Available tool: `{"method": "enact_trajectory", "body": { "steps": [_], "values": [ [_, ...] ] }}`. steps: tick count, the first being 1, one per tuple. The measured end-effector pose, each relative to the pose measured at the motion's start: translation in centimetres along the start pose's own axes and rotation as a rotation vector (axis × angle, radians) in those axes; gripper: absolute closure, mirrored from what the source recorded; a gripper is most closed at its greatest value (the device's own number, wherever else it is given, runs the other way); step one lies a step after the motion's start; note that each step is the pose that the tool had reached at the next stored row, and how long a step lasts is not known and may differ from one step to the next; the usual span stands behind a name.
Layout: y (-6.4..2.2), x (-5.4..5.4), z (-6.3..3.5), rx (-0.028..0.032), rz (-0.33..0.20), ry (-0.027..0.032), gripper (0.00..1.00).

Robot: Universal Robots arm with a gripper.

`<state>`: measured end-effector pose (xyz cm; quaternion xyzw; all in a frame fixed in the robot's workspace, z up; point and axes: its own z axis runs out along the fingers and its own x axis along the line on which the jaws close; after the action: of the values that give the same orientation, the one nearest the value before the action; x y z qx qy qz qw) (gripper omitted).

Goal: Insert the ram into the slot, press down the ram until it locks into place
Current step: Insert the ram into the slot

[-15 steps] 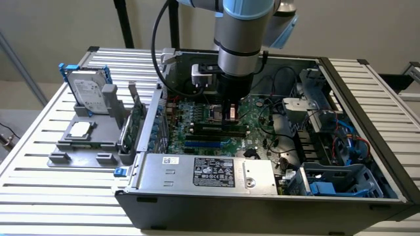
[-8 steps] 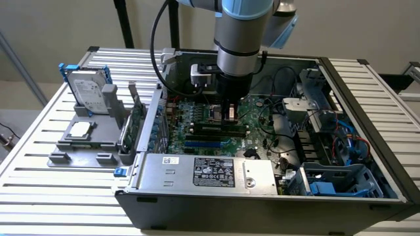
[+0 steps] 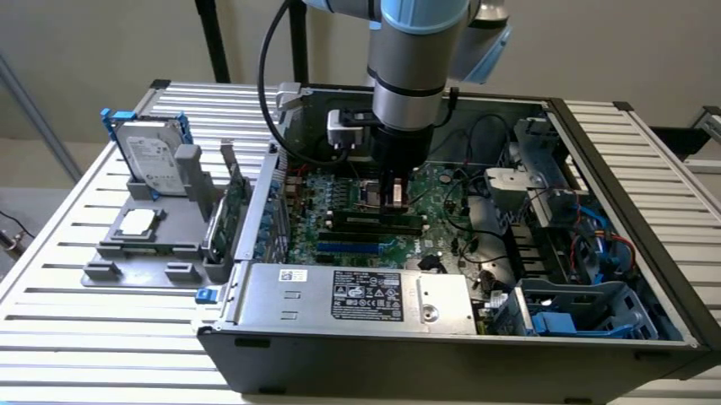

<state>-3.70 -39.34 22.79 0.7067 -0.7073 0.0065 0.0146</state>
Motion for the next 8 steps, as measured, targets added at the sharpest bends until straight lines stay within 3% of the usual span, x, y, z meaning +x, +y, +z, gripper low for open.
{"method": "enact_trajectory", "body": {
  "steps": [8],
  "values": [
    [-0.05,-0.03,0.01,0.0001,0.0,0.0004,0.87]
  ]
}}
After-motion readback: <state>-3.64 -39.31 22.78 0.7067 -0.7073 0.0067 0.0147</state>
